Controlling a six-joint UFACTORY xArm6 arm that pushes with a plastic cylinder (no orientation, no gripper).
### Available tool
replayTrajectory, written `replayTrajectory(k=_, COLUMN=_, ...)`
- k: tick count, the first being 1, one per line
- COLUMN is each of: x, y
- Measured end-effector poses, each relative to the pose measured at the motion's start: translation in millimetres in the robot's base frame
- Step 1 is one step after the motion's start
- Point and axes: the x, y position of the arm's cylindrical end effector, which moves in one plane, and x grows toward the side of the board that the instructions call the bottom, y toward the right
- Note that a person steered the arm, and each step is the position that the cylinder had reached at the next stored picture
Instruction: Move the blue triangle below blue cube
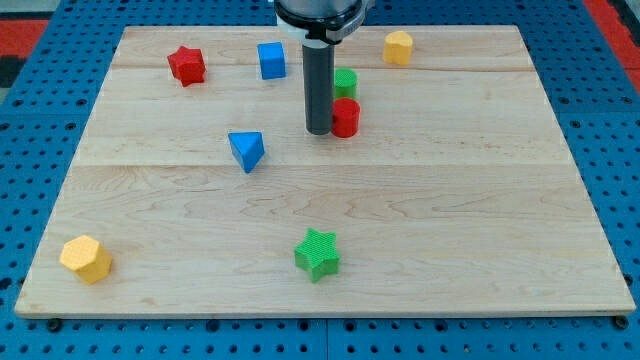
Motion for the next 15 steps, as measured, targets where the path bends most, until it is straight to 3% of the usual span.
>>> replayTrajectory(k=2, x=86.5, y=-29.9)
replayTrajectory(k=3, x=94.7, y=-91.6)
replayTrajectory(k=7, x=49.0, y=-87.6)
replayTrajectory(k=13, x=32.6, y=-65.4)
replayTrajectory(k=15, x=8.4, y=-65.4)
